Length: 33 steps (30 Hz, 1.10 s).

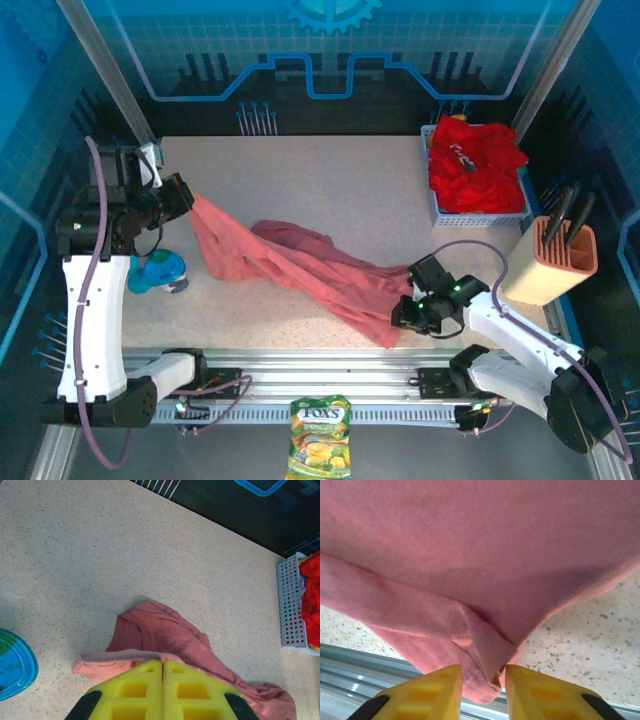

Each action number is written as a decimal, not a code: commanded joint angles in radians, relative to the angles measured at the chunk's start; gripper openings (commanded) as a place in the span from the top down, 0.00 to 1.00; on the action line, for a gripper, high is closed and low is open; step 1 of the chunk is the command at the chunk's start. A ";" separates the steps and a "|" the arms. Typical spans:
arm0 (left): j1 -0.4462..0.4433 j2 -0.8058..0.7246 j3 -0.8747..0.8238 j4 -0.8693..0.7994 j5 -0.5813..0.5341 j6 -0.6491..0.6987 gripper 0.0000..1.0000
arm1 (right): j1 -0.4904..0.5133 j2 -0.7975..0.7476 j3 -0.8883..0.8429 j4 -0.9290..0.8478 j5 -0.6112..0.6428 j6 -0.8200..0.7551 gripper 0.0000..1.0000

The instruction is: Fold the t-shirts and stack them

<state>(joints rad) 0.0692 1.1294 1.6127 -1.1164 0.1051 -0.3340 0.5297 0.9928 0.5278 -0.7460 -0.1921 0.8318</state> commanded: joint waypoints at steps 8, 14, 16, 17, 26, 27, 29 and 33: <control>0.009 -0.019 -0.017 0.026 0.019 -0.006 1.00 | 0.045 0.020 -0.009 0.045 0.011 0.040 0.79; 0.010 -0.022 -0.023 0.032 0.021 -0.005 1.00 | 0.049 0.028 -0.024 0.040 0.029 0.041 0.79; 0.010 -0.021 -0.023 0.030 0.022 -0.006 1.00 | 0.049 0.035 -0.026 0.046 0.031 0.037 0.79; 0.009 -0.021 -0.023 0.030 0.021 -0.005 1.00 | 0.050 0.040 -0.026 0.048 0.031 0.035 0.79; 0.010 -0.022 -0.027 0.027 0.019 -0.003 1.00 | 0.055 0.035 0.001 0.038 0.032 0.033 1.00; 0.009 -0.023 -0.027 0.029 0.019 -0.002 1.00 | 0.055 0.020 0.018 0.022 0.034 0.028 1.00; 0.009 -0.022 -0.021 0.025 0.019 -0.004 1.00 | 0.055 -0.029 0.075 -0.032 0.051 0.013 1.00; 0.009 -0.039 0.011 0.020 0.034 -0.023 1.00 | 0.035 -0.137 0.277 -0.148 0.093 -0.067 1.00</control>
<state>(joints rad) 0.0692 1.1221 1.5986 -1.1149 0.1120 -0.3405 0.5690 0.9249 0.6636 -0.8074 -0.1398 0.8261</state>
